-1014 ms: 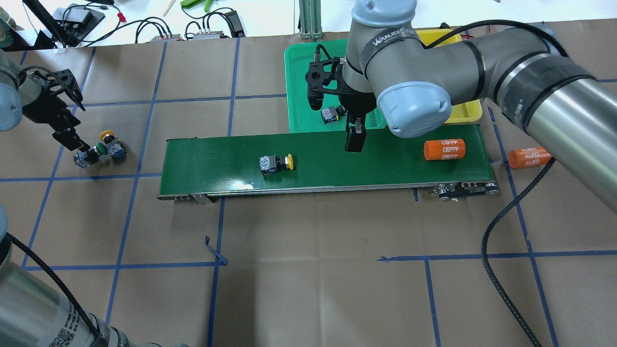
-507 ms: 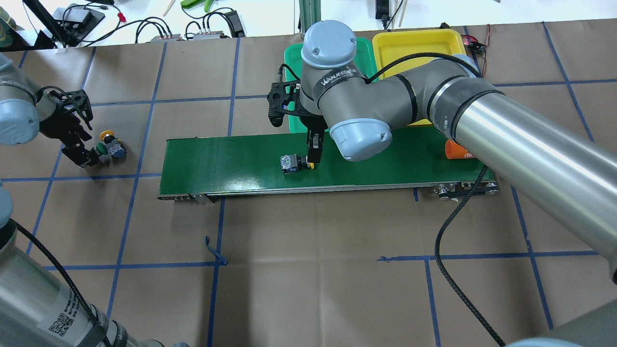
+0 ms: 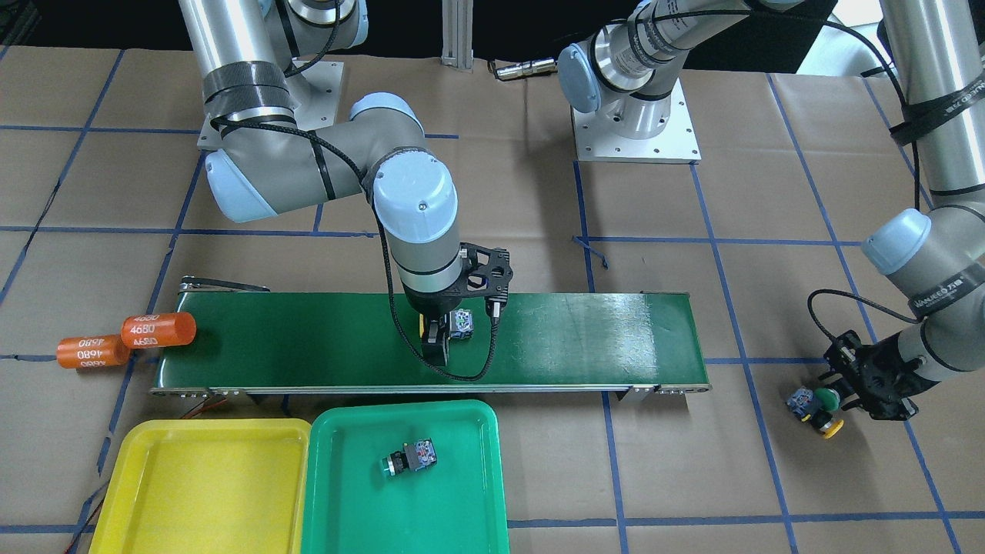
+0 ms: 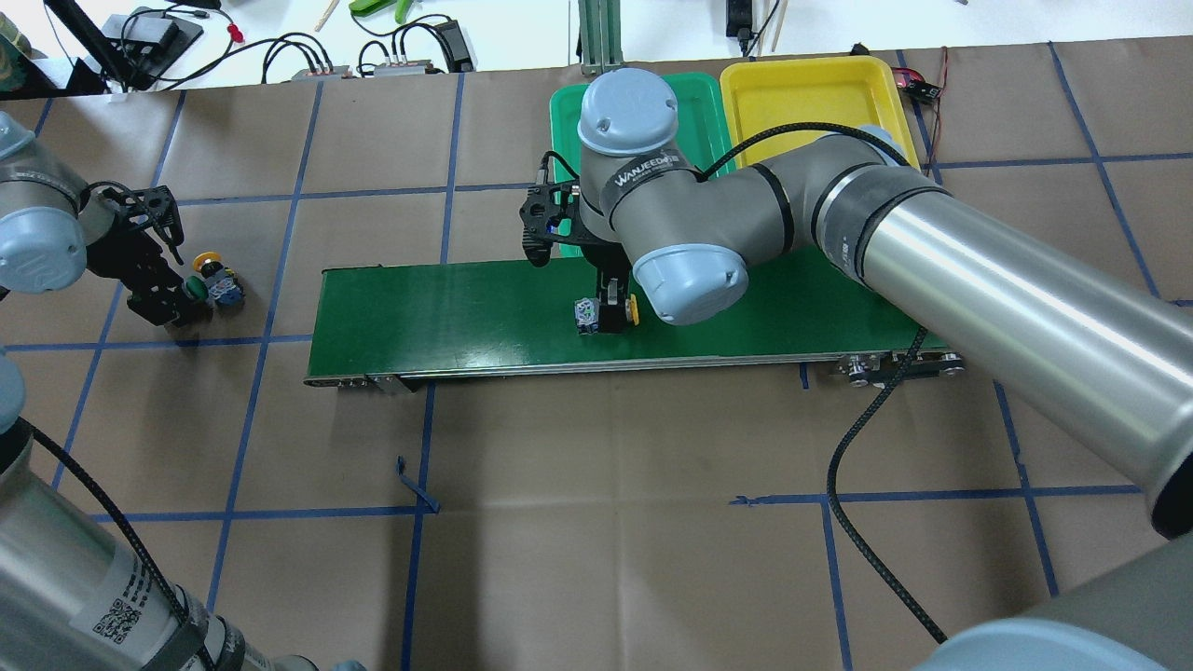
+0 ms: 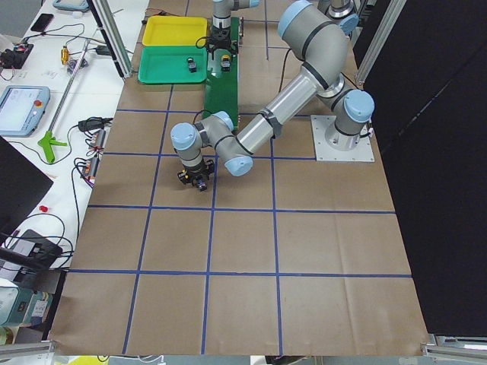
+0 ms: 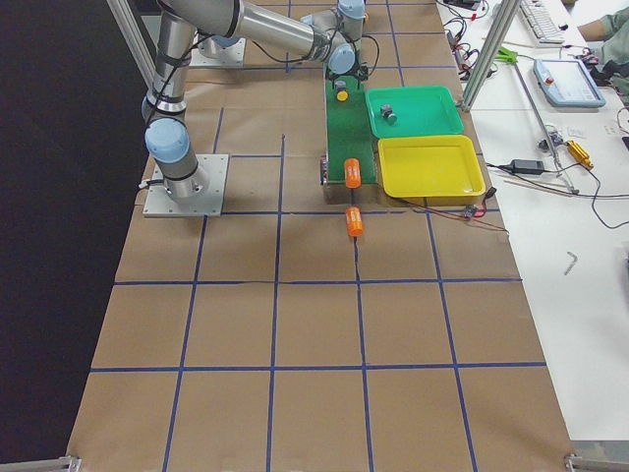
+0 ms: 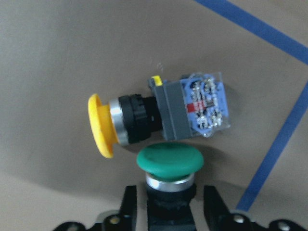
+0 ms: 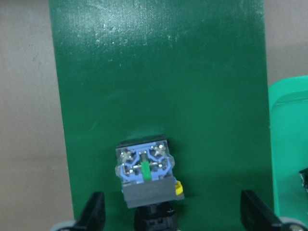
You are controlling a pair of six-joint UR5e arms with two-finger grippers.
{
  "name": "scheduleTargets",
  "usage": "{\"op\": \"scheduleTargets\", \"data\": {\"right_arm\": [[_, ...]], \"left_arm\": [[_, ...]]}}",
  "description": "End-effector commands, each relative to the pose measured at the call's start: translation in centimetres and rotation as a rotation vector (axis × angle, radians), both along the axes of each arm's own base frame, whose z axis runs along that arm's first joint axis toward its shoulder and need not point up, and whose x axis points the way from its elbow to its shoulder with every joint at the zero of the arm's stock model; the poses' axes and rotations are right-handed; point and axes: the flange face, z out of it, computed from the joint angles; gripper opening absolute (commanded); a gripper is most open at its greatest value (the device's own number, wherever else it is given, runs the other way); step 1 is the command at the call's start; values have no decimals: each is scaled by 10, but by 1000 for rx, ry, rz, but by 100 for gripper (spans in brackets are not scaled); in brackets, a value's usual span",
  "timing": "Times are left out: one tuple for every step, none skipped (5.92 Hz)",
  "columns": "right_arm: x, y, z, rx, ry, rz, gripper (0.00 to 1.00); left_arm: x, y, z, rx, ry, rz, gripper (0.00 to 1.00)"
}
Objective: Sort buttons by color to trays
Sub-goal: 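Grasp the yellow-cap button on the belt with the right gripper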
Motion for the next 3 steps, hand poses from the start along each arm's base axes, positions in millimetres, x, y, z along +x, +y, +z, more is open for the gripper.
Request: {"op": "scheduleTargets", "data": {"right_arm": [[-26, -6, -4, 16, 6, -34, 86], [-45, -2, -16, 46, 15, -59, 64], [-63, 3, -8, 40, 14, -50, 37]], "left_arm": [[-14, -2, 23, -18, -14, -7, 0], [-47, 7, 70, 7, 2, -22, 0], [-107, 5, 99, 25, 13, -92, 0]]}}
